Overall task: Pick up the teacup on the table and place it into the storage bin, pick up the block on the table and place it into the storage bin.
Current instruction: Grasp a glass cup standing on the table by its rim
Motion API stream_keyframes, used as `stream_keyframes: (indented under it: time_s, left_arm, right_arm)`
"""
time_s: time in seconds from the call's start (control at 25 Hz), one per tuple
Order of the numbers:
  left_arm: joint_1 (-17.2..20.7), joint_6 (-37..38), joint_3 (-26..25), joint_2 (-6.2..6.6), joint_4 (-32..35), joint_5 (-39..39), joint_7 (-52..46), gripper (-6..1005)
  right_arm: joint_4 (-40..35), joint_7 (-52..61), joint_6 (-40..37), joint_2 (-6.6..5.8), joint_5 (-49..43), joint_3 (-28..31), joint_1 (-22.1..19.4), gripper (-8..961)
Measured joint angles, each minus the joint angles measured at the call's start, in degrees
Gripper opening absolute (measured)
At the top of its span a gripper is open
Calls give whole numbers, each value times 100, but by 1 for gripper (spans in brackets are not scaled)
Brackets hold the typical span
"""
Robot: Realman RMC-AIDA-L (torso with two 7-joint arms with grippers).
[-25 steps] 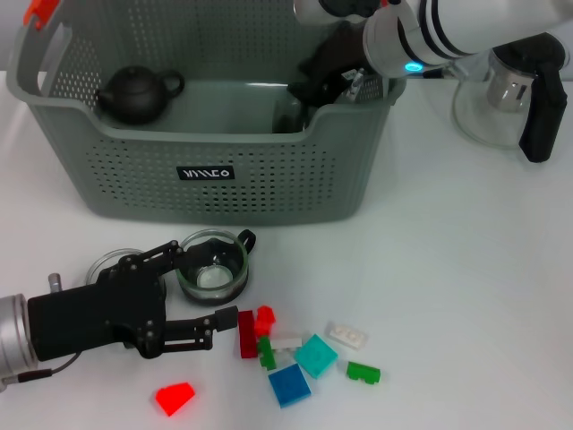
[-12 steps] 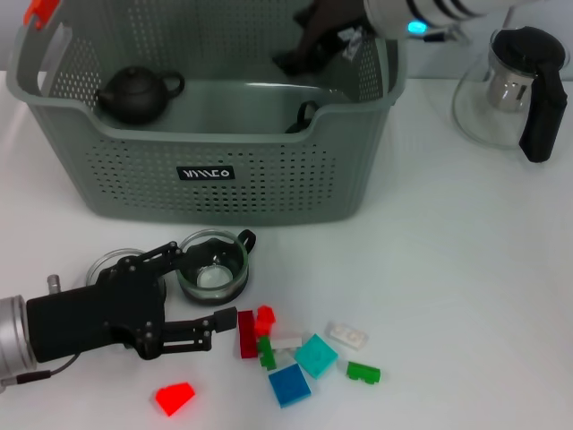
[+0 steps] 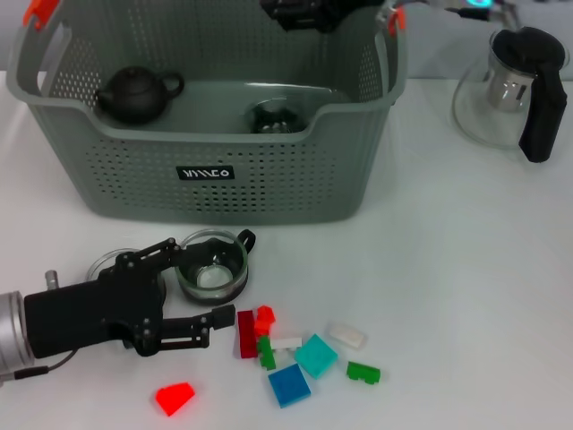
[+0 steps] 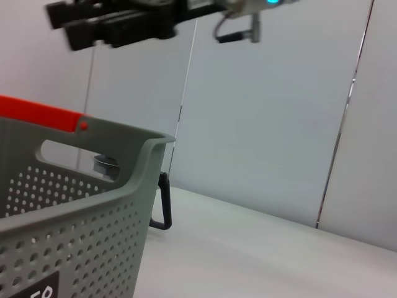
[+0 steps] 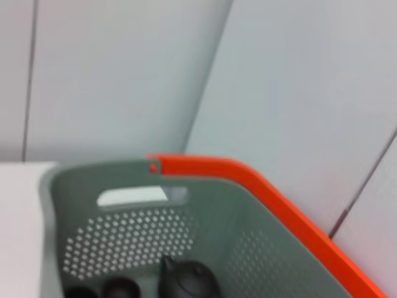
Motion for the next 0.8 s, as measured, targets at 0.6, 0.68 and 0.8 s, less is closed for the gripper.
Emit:
stream_keyframes:
  time_s: [0.6, 0.68, 0.8]
  left_arm:
    - [0, 55, -38, 46, 148, 0, -20, 921]
    - [18, 109, -131, 68, 179, 0, -26, 920]
    - [33, 141, -242, 90, 211, 21, -30, 919]
  right_arm:
    - [-1046, -1143, -1853, -18, 1704, -134, -1995, 646]
    - [-1046, -1143, -2067, -18, 1704, -135, -2050, 659]
    - [-1016, -1144, -2467, -18, 1695, -135, -2161, 679]
